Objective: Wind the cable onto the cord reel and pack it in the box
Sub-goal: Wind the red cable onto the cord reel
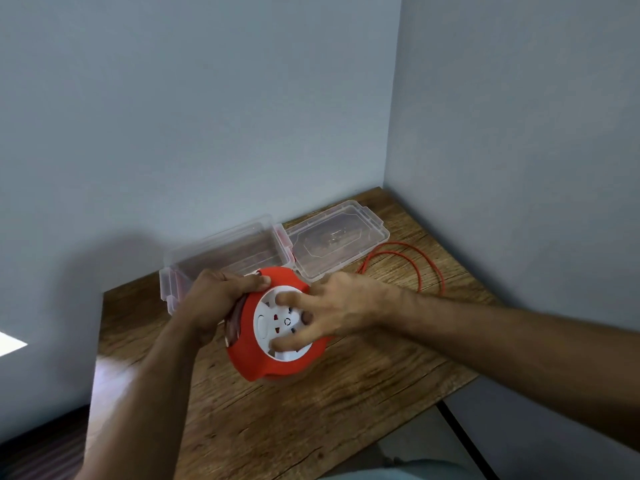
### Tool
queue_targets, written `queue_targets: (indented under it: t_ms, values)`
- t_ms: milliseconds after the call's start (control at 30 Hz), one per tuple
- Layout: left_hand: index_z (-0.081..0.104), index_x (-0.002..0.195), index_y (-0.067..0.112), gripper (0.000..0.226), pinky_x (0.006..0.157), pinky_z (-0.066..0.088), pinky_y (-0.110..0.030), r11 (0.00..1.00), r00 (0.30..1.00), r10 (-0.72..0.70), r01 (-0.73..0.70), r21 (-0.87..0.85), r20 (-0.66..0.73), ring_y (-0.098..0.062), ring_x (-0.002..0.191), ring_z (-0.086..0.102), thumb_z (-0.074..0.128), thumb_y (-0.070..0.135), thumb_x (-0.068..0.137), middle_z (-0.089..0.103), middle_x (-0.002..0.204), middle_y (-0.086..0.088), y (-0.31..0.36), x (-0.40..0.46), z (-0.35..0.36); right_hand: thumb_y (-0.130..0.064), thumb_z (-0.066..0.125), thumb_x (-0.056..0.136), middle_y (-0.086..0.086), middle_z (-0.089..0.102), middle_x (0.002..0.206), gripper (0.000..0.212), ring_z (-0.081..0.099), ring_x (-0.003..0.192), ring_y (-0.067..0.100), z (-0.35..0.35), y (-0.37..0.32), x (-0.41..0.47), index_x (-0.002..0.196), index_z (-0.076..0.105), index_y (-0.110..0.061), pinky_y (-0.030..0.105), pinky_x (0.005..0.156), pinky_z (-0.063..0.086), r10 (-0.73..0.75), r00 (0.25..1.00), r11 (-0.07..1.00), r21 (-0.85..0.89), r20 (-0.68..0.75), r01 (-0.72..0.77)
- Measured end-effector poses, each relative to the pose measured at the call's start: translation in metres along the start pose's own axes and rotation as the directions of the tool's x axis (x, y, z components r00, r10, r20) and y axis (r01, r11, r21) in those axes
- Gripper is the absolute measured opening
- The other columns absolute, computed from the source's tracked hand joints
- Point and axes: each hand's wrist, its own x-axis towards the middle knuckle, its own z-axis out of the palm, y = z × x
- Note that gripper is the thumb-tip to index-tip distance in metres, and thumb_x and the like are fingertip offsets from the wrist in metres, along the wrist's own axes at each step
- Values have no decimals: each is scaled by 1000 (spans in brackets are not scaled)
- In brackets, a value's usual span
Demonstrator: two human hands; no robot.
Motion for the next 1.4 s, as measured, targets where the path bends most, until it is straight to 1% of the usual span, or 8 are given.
queue_targets:
  t_ms: [233, 367, 500, 600, 700, 933, 1100, 1400]
  values:
    - [85, 77, 15, 38, 74, 65, -43, 997, 996, -39, 33, 70, 82, -34, 76, 82, 81, 49, 60, 84, 85, -15, 2, 0, -2, -27, 66, 95, 24, 35, 147, 66, 67, 84, 44, 4, -7, 8, 149, 32, -44, 43, 49, 59, -45, 994, 999, 13, 102, 44]
    - [85, 71, 23, 21, 75, 64, -44, 999, 997, 36, -34, 36, -69, -27, 71, 81, 82, 43, 69, 83, 76, -9, -4, 0, 2, -49, 55, 96, 18, 60, 122, 60, 65, 66, 27, 12, -18, 13, 151, 32, -38, 30, 43, 43, 270, 962, 962, 32, 49, -272]
    - [81, 61, 34, 20, 64, 57, -38, 971, 939, 234, -216, 97, -252, -22, 63, 76, 84, 30, 81, 78, 66, -4, -3, 0, 14, -64, 59, 76, 2, 73, 83, 64, 70, 68, 29, 27, -42, 31, 129, 40, -32, 29, 53, 42, 826, 562, 532, 395, -48, -749]
    - [84, 70, 23, 12, 68, 58, -49, 928, 898, 347, -286, 239, -270, -36, 74, 72, 87, 30, 79, 75, 78, -16, -2, -1, 19, -62, 66, 69, -3, 73, 93, 63, 71, 74, 18, 33, -60, 43, 119, 36, -38, 35, 55, 59, 949, 266, 73, 707, 166, -703]
    - [83, 73, 25, 8, 64, 56, -44, 901, 888, 392, -319, 293, -240, -31, 70, 68, 86, 29, 79, 70, 75, -12, -3, -3, 22, -57, 77, 72, -7, 68, 98, 62, 66, 74, 5, 38, -70, 46, 115, 37, -41, 21, 53, 57, 930, 147, -196, 795, 336, -573]
    - [84, 72, 21, 28, 67, 62, -43, 976, 959, 157, -187, -113, -234, -36, 74, 79, 81, 48, 66, 81, 79, -15, -13, -7, 14, -49, 54, 96, 1, 76, 96, 39, 73, 78, 19, 15, -41, 9, 129, 50, -28, 28, 59, 56, 857, 514, 402, 559, 50, -725]
    - [83, 82, 7, 41, 88, 59, -65, 983, 997, 22, -34, -180, -70, -53, 88, 76, 90, 43, 64, 79, 94, -32, -14, -7, 2, -33, 62, 95, 15, 52, 139, 47, 69, 84, 27, 2, -16, -18, 140, 53, -28, 29, 49, 54, 341, 940, 928, 165, -9, -334]
    - [84, 71, 13, 34, 64, 63, -36, 998, 998, -57, 56, 34, 27, -30, 68, 81, 83, 46, 61, 84, 80, -13, -6, 0, 3, -37, 48, 103, 24, 58, 125, 46, 62, 59, 26, -1, -13, 1, 147, 37, -38, 31, 44, 52, 126, 978, 972, 175, 166, -155]
